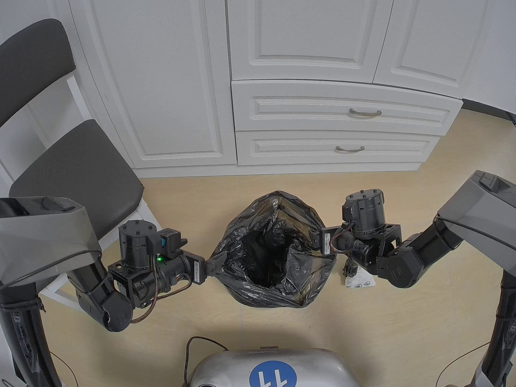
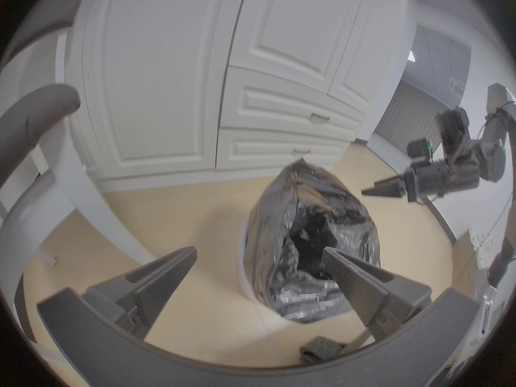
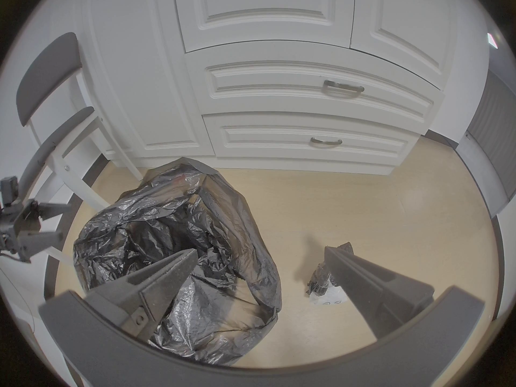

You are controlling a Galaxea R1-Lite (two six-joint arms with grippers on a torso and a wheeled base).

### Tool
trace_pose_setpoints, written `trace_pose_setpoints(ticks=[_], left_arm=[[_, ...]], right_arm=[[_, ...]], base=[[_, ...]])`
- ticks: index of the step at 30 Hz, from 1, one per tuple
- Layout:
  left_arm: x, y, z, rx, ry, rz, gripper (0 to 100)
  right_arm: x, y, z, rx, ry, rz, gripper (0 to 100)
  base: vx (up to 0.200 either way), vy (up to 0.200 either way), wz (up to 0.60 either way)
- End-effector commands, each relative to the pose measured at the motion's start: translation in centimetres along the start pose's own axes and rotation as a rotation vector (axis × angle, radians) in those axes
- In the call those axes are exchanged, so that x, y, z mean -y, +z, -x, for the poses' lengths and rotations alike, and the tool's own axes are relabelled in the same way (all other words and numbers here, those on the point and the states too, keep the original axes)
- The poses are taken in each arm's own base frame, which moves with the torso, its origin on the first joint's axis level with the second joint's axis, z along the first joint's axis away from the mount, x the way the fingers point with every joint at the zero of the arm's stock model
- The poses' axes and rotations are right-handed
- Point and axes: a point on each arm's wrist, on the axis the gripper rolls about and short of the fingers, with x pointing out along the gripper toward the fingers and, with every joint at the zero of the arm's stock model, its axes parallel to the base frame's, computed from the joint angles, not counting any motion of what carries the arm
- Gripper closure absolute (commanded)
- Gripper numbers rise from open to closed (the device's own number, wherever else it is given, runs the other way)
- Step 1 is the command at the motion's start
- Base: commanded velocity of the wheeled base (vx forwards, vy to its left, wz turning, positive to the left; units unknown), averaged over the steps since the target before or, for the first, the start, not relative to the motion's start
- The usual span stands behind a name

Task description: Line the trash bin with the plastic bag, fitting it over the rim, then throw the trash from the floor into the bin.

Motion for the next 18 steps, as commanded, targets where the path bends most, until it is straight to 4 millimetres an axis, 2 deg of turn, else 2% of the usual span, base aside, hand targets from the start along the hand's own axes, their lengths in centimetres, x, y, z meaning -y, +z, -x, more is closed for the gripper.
trace_pose_setpoints(ticks=[1,4,10,13,16,18], left_arm=[[1.5,2.7,-2.9,0.006,-0.041,-0.044,0],[2.0,3.0,-5.8,-0.038,-0.019,-0.048,0],[2.9,1.9,-9.3,-0.060,0.011,-0.067,0],[2.4,1.4,-11.0,-0.073,0.058,-0.066,0],[1.8,1.2,-11.7,-0.083,0.075,-0.062,0],[0.5,1.3,-12.3,-0.077,0.100,-0.050,0]], right_arm=[[0.6,-1.7,-3.5,-0.024,-0.025,-0.038,0],[0.5,-1.8,-4.6,-0.021,-0.030,-0.077,0],[0.8,-2.4,-5.6,-0.035,-0.044,-0.079,0],[0.9,-2.4,-5.8,-0.035,-0.047,-0.079,0],[0.9,-2.6,-5.9,-0.037,-0.047,-0.080,0],[0.9,-2.6,-6.3,-0.028,-0.048,-0.086,0]], base=[[0.000,0.000,0.00],[0.000,0.000,0.00],[0.000,0.000,0.00],[0.000,0.000,0.00],[0.000,0.000,0.00],[0.000,0.000,0.00]])
